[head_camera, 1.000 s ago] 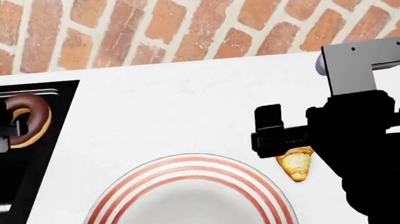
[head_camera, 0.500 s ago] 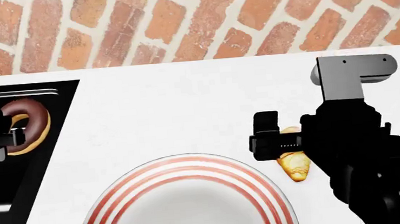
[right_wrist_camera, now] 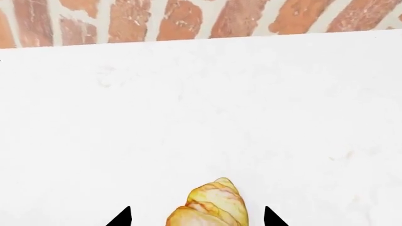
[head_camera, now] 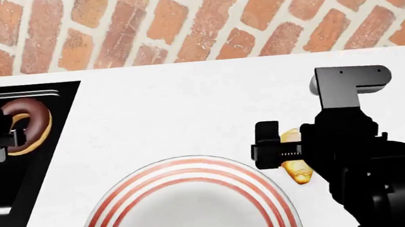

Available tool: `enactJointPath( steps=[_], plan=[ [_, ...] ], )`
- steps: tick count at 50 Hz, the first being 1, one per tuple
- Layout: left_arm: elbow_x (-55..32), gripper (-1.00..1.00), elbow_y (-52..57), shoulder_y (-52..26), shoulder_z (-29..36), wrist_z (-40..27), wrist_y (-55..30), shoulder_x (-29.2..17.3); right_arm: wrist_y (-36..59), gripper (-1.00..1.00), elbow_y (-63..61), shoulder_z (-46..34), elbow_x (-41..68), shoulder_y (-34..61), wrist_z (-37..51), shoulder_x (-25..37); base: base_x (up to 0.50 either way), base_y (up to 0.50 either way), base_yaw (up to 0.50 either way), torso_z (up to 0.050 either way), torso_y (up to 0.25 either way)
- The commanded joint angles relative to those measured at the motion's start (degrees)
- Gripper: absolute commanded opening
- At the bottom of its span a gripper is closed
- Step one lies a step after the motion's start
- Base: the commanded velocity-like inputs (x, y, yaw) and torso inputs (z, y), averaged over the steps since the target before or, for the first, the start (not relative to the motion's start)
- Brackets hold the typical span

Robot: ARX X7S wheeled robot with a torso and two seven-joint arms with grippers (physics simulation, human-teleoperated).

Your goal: Place the pastries on the plates.

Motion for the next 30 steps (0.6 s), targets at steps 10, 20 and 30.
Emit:
enactJointPath(
  steps=[10, 20, 30],
  plan=[
    [-1.1, -1.0, 0.6, 0.3, 0.1, -0.4, 0.2, -0.5, -2.2, 1.0, 4.2, -2.8, -1.8, 0.2, -0.4, -0.7, 0.0, 0.0, 0.0, 0.0, 0.0],
    [-1.9, -1.0, 1.4, 0.2, 0.2, -0.1, -0.1, -1.1, -2.5, 1.0, 4.4, -3.3, -1.8, -0.6, -0.9, -0.3, 0.0, 0.0, 0.0, 0.0, 0.0],
    [-1.5, -1.0, 0.5, -0.3, 1.2, -0.1, 0.5, -0.4, -4.4, -1.0, 4.2, -2.6, -2.2, -0.2, -0.4, 0.5, 0.0, 0.0, 0.0, 0.0, 0.0]
  ],
)
